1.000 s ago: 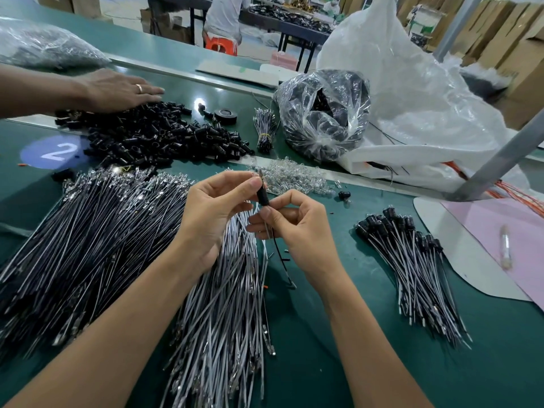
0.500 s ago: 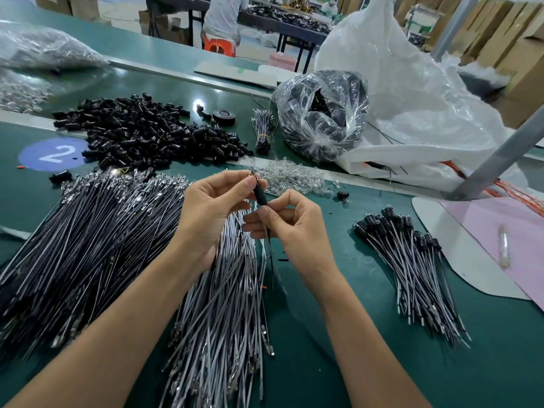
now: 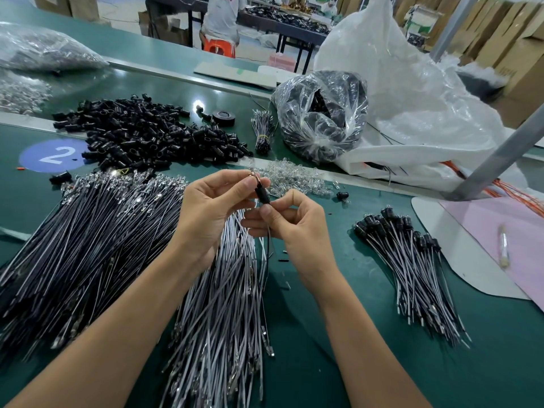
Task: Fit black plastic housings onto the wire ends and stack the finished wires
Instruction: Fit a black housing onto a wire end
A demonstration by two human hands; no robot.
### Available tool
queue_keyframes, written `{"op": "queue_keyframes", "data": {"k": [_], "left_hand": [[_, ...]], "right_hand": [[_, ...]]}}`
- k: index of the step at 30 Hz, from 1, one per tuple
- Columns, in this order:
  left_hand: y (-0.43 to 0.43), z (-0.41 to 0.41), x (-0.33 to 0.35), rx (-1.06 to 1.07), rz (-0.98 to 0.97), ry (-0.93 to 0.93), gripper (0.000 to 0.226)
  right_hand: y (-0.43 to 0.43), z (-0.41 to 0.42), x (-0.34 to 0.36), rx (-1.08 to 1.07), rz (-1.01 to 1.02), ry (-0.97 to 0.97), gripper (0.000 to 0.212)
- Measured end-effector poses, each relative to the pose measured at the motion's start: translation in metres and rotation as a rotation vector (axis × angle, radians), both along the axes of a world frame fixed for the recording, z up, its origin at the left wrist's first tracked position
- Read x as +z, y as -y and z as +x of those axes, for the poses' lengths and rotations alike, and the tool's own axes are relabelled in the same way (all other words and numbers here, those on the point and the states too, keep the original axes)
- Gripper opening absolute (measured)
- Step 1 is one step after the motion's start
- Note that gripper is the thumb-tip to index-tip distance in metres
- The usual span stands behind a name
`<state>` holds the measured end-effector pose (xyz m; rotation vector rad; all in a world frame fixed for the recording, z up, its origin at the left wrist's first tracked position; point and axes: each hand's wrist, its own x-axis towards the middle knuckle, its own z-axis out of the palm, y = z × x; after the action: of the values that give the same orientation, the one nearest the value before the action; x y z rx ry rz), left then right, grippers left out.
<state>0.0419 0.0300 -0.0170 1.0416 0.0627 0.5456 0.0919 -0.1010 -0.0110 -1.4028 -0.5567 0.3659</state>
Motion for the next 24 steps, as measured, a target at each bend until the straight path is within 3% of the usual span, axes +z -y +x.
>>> {"op": "queue_keyframes", "data": {"k": [13,18,24], "left_hand": [[0.003,-0.001,0.0,0.039,0.123,-0.018,0.013],[0.008,0.0,0.0,0.113,0.191,-0.036,0.002],[0.009,-0.001,0.001,0.107,0.173,0.0,0.017]], "right_hand": [[0.001,0.003,-0.002,-0.013,-0.084,0.031,0.01],[0.002,0.005,-0.004,-0.061,-0.096,0.148,0.002],[0.001,0.005,-0.005,-0.105,-0.061,0.214,0.011]]}}
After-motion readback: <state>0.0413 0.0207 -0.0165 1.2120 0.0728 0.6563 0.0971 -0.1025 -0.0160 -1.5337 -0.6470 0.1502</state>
